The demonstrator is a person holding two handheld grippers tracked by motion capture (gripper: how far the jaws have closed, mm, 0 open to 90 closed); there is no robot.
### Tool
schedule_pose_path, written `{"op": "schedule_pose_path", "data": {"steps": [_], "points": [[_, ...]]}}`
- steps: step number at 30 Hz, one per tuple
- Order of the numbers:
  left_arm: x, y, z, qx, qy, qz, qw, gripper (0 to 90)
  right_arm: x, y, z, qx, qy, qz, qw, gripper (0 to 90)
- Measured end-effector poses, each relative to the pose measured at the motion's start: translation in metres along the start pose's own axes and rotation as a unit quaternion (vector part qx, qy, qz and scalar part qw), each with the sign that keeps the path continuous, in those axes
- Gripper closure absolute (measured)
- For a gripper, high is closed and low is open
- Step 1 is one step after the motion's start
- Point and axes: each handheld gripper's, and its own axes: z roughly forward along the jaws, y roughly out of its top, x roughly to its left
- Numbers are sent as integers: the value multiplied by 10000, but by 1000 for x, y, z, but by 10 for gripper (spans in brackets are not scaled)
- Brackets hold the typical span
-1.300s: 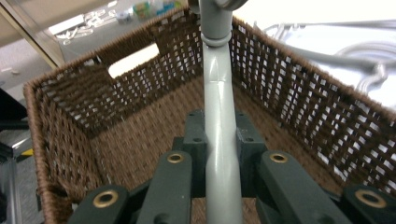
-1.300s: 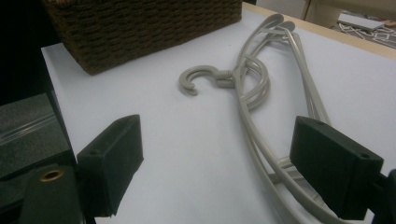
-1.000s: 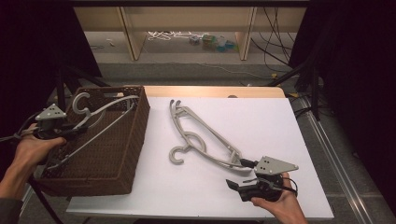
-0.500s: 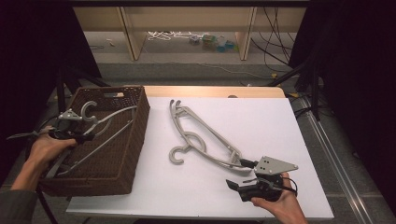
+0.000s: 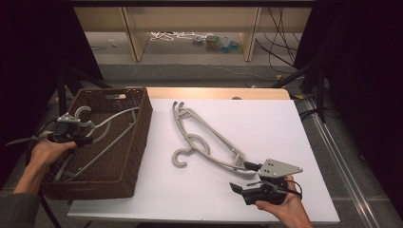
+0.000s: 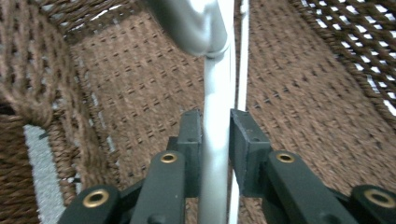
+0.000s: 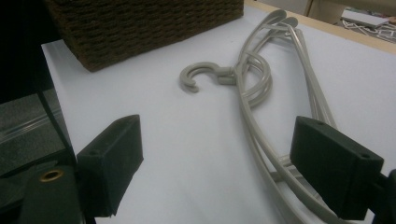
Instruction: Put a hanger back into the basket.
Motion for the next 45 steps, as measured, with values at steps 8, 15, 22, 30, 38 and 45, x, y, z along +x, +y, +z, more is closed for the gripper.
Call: {"op": "schedule_pose_path", "data": {"steps": [8,15,22,30,38,45], "points": [[6,-2,-11,-578,713,-925,9915,451,-1,0,0,-37,-27,35,10000,181],[-1,-2,-28,-987,626,-1051,9876,368,0,0,1,-28,-7,12,10000,180],[-28,1,-48,-1766,177,-1215,9766,295,0,0,0,-88,-25,29,10000,179],[-84,2,-64,-2532,-468,-1050,9605,189,1,0,1,-199,-14,80,9998,176],[-134,7,-71,-3015,-915,-758,9460,176,0,0,0,-291,-70,121,9995,176],[-172,10,-63,-3034,-1352,-509,9419,175,-2,0,-1,-437,-139,169,9988,176]]}}
